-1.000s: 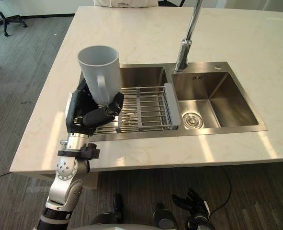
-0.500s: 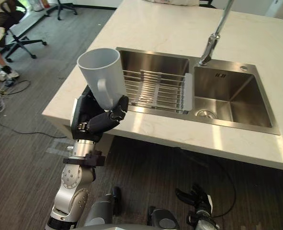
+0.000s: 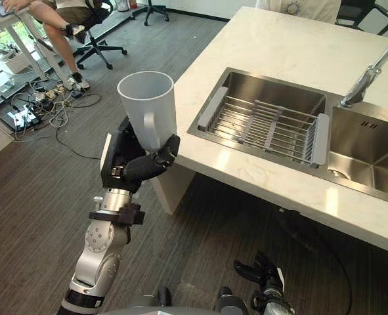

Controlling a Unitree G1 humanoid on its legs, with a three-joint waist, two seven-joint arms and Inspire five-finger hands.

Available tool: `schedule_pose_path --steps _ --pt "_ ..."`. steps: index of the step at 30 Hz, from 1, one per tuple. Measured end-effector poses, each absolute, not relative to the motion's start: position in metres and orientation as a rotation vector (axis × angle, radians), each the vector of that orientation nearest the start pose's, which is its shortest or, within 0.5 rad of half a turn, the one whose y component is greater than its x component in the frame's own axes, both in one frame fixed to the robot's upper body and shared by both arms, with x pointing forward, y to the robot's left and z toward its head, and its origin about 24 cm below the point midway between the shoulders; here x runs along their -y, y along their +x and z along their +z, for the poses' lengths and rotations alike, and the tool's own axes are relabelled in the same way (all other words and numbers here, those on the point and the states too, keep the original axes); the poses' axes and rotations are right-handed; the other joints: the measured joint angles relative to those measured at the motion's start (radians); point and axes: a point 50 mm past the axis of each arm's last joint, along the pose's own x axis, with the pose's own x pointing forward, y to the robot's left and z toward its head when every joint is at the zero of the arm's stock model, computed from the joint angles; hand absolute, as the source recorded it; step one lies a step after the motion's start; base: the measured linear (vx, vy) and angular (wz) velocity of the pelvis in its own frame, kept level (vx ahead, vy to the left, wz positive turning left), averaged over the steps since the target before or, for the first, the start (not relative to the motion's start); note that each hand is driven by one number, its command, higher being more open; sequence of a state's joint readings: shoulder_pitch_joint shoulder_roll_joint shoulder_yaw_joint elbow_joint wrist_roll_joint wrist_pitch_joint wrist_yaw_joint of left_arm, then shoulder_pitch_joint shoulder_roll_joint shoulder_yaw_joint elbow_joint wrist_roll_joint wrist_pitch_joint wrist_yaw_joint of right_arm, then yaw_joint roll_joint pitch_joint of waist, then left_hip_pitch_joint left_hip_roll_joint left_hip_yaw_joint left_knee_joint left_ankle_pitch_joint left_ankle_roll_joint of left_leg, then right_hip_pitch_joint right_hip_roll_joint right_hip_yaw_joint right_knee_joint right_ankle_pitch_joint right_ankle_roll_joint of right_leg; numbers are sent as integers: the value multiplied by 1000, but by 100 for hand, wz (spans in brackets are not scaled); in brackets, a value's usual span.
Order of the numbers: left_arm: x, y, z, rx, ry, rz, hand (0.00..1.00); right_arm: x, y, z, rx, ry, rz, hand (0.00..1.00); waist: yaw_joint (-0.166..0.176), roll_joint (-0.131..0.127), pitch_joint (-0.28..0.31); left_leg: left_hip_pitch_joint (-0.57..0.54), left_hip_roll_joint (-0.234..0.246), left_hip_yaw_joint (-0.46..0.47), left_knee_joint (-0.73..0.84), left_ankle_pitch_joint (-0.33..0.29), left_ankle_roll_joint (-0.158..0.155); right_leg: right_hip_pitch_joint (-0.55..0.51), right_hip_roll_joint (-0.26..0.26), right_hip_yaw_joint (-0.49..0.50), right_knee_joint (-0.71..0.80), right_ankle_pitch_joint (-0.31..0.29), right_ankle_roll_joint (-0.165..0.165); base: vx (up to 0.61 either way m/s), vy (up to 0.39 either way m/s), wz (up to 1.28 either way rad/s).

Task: Walk over to the sink, pick up the cup, carry it to the dishwasher, place the cup inside the dishwasher, then close the dishwasher door

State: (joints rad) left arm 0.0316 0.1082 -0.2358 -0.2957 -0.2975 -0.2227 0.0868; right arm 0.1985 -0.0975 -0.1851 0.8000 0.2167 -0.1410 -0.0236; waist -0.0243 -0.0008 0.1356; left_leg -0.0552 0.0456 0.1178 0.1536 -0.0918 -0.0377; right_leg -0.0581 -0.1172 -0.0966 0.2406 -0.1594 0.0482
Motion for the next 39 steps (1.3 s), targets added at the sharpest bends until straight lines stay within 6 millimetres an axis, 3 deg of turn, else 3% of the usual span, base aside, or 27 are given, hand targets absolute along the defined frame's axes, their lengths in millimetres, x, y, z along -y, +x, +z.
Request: schedule_pose_path --steps 1,3,6,10,12,13,14,16,17,20,21,22,24,27,29,30,31,33,35,39 --pt "-116 230 116 415 -275 -174 30 229 100 -135 -821 127 -400 90 -14 -11 -1 -10 -18 -40 9 0 4 -14 30 113 43 -51 2 -57 -56 99" --pt "-117 227 113 401 -276 -166 30 234 91 -136 -842 108 -408 90 -18 -16 -4 -22 -37 -80 18 3 3 -33 62 200 107 -100 -16 -14 -103 75" --pt "-120 226 109 388 -271 -152 30 237 88 -136 -856 89 -404 90 2 -9 -13 -44 -41 -122 24 6 -2 -30 56 148 103 -99 -7 26 -66 47" --pt "-125 220 107 379 -295 -109 30 232 104 -126 -786 76 -363 90 9 -13 -18 -81 -51 -195 43 11 -7 -4 48 53 87 -89 -20 78 -65 84" --pt "-129 218 104 368 -309 -64 30 234 114 -118 -726 69 -361 90 10 -14 -17 -96 -53 -92 47 34 18 33 22 -18 84 -88 -22 49 25 137" --pt "-132 218 103 368 -307 -48 30 236 117 -115 -706 64 -371 90 10 -15 -17 -109 -50 41 52 45 46 54 10 -65 83 -88 -22 27 79 161" --pt "-137 216 106 383 -307 -28 30 238 125 -112 -685 52 -369 90 13 -17 -16 -139 -19 241 93 18 103 75 11 -119 75 -88 -22 24 95 149" --pt "-141 214 110 406 -316 -11 30 238 134 -109 -663 48 -363 90 27 -9 -20 -142 7 380 115 -9 136 87 19 -154 76 -91 -25 33 96 81" --pt "-143 213 112 412 -325 -3 30 237 137 -108 -654 47 -359 90 31 -12 -19 -141 2 384 113 -10 139 91 18 -160 81 -93 -25 67 118 59" --pt "-149 204 106 388 -329 29 30 237 146 -104 -635 13 -339 90 32 -17 -17 -101 -58 318 77 -45 135 55 -37 -161 268 -114 9 126 149 69" --pt "-149 201 101 364 -330 30 30 237 146 -105 -638 11 -335 90 24 -18 -17 -74 -85 286 77 -58 146 5 -73 -150 442 -99 35 185 130 84" --pt "-147 199 98 348 -332 24 30 235 143 -107 -650 4 -324 90 12 -17 -16 -53 -103 245 81 -70 155 -44 -78 -86 573 -106 49 179 85 98" --pt "-143 198 98 344 -338 6 30 228 142 -110 -674 -10 -288 90 -5 -12 -15 -34 -114 178 80 -74 156 -106 -35 26 632 -141 41 184 38 110" --pt "-132 199 99 342 -351 -45 30 216 138 -113 -685 12 -264 90 -19 -13 -14 -16 -127 65 96 -71 160 -174 61 233 541 -197 31 189 -24 118" --pt "-125 200 102 348 -362 -81 30 216 131 -112 -684 14 -268 90 -16 -22 -18 1 -151 -3 95 -73 156 -171 88 367 394 -184 42 211 -95 134" --pt "-124 200 103 352 -363 -85 30 217 129 -111 -679 13 -271 90 -11 -31 -22 5 -164 -16 98 -77 150 -169 71 372 329 -143 41 186 -127 89" --pt "-125 200 105 363 -363 -84 30 215 129 -108 -664 15 -268 90 -3 -50 -24 8 -178 -20 106 -85 136 -168 52 366 268 -65 38 173 -141 79" --pt "-124 200 108 375 -374 -84 30 215 131 -104 -641 10 -260 90 13 -44 -28 0 -152 -22 142 -116 102 -128 57 342 208 -80 53 144 -144 40" --pt "-122 199 111 392 -383 -110 30 213 136 -97 -604 7 -245 90 33 -34 -37 -3 -100 -22 161 -136 79 -90 95 318 145 -50 24 90 -147 8" --pt "-121 198 110 392 -379 -135 30 215 139 -91 -571 -18 -238 90 36 -36 -53 7 -69 -23 139 -135 76 -62 121 307 87 -27 5 64 -102 0"
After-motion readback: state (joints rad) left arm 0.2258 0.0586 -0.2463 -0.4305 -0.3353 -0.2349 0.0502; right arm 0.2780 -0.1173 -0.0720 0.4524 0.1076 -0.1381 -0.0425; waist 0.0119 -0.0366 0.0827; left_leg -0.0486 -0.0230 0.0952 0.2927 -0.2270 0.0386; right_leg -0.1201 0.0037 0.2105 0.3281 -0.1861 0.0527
